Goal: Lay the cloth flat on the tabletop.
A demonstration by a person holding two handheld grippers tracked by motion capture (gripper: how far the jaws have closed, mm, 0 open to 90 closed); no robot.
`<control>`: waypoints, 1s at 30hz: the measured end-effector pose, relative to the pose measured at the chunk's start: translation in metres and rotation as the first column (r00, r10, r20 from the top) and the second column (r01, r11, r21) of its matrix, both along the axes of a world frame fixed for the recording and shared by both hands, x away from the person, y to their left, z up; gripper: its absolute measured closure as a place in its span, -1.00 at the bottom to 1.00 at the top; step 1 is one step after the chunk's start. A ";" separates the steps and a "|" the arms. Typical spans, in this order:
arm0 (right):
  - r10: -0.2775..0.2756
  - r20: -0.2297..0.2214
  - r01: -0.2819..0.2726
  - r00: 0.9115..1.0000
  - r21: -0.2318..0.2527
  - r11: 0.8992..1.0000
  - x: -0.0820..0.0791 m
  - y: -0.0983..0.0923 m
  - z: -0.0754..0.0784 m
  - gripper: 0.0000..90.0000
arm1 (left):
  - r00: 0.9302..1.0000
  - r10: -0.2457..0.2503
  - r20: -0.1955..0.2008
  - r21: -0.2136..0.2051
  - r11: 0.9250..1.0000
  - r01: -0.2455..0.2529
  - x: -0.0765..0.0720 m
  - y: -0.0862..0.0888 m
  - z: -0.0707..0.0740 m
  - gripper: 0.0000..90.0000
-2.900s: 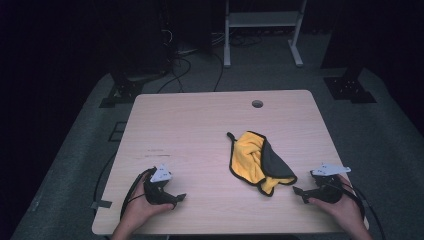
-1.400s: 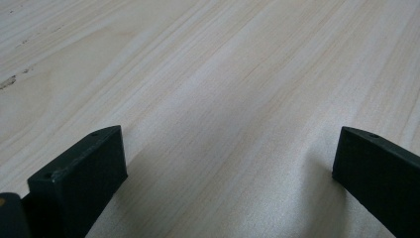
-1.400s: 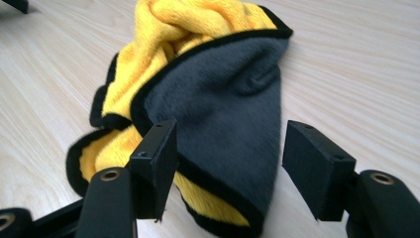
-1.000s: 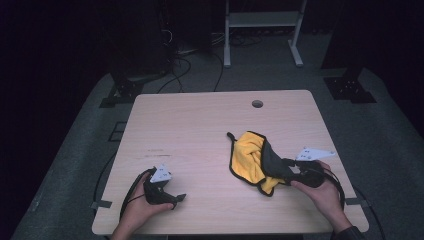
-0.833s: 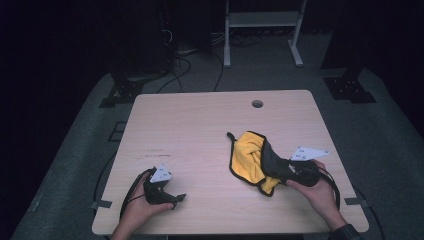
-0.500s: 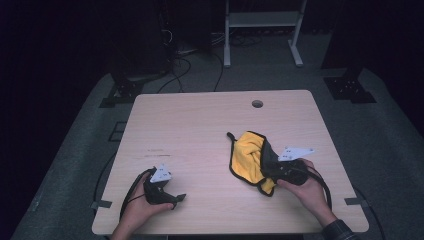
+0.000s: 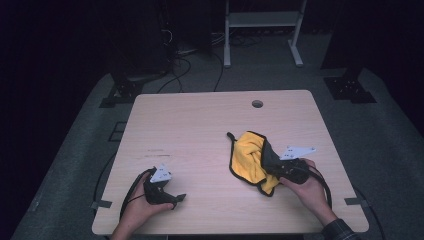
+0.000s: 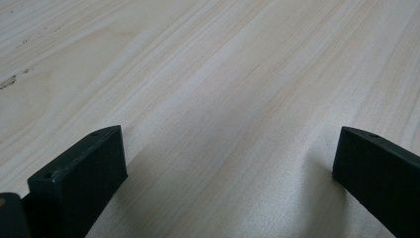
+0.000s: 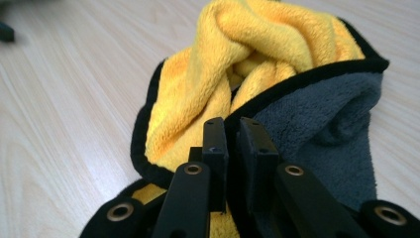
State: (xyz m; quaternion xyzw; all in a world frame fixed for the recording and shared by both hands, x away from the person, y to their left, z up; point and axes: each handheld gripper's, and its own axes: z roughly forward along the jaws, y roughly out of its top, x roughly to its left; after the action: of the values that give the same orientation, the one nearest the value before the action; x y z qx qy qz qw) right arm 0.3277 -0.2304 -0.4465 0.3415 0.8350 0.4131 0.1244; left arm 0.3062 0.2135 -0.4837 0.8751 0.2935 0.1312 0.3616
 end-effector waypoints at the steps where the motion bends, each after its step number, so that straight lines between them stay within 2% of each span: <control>1: 0.000 0.000 0.000 1.000 0.000 1.000 0.000 0.000 0.000 0.80 | 1.000 0.000 0.000 0.000 1.000 0.000 0.000 0.000 0.000 -1.00; 7: -0.035 0.037 0.033 0.999 0.035 0.999 0.002 -0.010 0.012 0.82 | 1.000 0.002 -0.002 -0.001 1.000 -0.002 0.000 0.000 0.000 -1.00; 9: -0.064 0.054 0.062 0.996 0.047 0.997 0.007 -0.017 0.019 0.82 | 1.000 0.002 -0.002 -0.001 1.000 -0.002 0.000 0.000 0.000 -1.00; 13: -0.093 0.066 0.089 0.994 0.054 0.995 0.014 -0.025 0.024 0.82 | 1.000 0.002 -0.002 -0.002 1.000 -0.002 0.000 0.000 0.000 -1.00; 17: -0.122 0.073 0.119 0.990 0.042 0.992 0.025 -0.033 0.028 0.82 | 1.000 0.002 -0.002 -0.001 1.000 -0.002 0.000 0.000 0.000 -1.00; 19: -0.152 0.074 0.150 0.986 0.032 0.988 0.035 -0.041 0.031 0.82 | 1.000 0.002 -0.002 -0.001 1.000 -0.002 0.000 0.000 0.000 -1.00; 20: -0.152 0.074 0.150 0.986 0.032 0.988 0.035 -0.041 0.031 0.82 | 1.000 0.002 -0.002 -0.001 1.000 -0.002 0.000 0.000 0.000 -1.00; 23: -0.185 0.075 0.183 0.980 0.022 0.983 0.050 -0.054 0.033 0.82 | 1.000 0.002 -0.001 -0.002 1.000 -0.002 0.000 0.000 0.000 -1.00; 24: -0.185 0.075 0.183 0.980 0.022 0.983 0.050 -0.054 0.033 0.82 | 1.000 0.002 -0.001 -0.002 1.000 -0.002 0.000 0.000 0.000 -1.00; 25: -0.198 0.080 0.197 0.977 0.018 0.980 0.058 -0.060 0.034 0.82 | 1.000 0.002 -0.001 -0.002 1.000 -0.002 0.000 0.000 0.000 -1.00; 28: -0.216 0.087 0.216 0.972 0.015 0.976 0.065 -0.066 0.034 0.82 | 1.000 0.003 0.000 -0.003 1.000 -0.003 0.000 0.000 0.000 -1.00; 30: -0.245 0.109 0.247 0.963 0.000 0.969 0.075 -0.075 0.035 0.82 | 1.000 0.002 0.000 -0.003 1.000 -0.002 0.000 0.000 0.000 -1.00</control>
State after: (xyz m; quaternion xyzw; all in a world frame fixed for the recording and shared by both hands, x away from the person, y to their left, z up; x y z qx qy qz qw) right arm 0.4028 -0.3053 -0.4119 0.4189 0.7809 0.4068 0.2220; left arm 0.3060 0.2133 -0.4839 0.8742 0.2948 0.1311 0.3630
